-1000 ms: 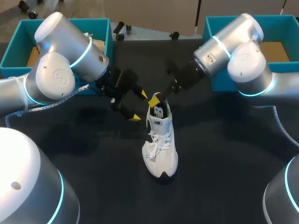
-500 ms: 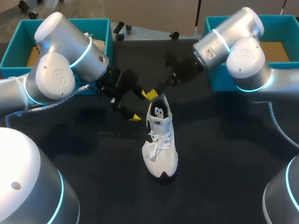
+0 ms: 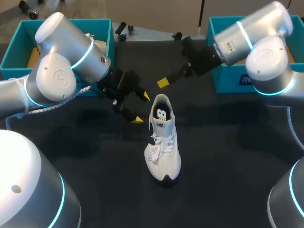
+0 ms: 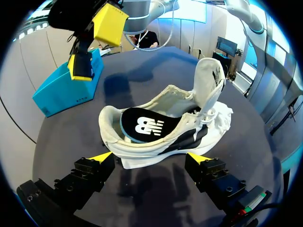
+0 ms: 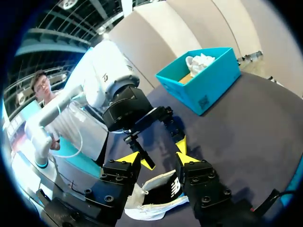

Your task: Take the shoe out of the shoebox, open the shoe tongue, remove and reinsert the insole, then place the shoe into the shoebox

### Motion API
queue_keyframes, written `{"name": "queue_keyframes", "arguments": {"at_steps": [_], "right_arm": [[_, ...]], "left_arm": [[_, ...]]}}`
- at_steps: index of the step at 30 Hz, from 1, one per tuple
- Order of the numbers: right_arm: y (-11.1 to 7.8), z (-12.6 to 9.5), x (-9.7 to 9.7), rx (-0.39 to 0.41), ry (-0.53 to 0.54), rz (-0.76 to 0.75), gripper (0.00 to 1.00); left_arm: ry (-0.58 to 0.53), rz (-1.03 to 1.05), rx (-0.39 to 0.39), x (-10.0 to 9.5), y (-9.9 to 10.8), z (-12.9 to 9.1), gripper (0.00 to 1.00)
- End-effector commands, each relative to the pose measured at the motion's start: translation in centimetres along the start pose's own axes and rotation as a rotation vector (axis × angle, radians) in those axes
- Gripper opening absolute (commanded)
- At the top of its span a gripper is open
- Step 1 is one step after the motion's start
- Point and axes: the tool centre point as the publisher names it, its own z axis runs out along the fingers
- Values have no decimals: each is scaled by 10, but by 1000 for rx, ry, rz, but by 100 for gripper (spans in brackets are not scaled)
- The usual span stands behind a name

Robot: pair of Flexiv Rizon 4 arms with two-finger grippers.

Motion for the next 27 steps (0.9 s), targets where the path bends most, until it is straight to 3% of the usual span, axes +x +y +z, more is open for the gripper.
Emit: {"name": "queue_keyframes", "arguments": {"at_steps": [1,8,9,10,18,27], "right_arm": [[-13,-16,9,-56,-100,50,42],[-18,-30,12,-117,-213,136,16],[-18,-30,12,-119,-226,146,2],[-19,-30,11,-127,-236,158,0],[-26,-35,10,-204,-368,260,0],[-35,-14,10,-176,-497,438,0]], "left_arm": [[0,0,-3,0,0,1,100],[0,0,-3,0,0,1,100],[0,0,-3,0,0,1,100],[0,0,-3,0,0,1,100],[13,84,8,-1,-16,-34,100],[47,155,-34,-11,-13,-70,100]]}}
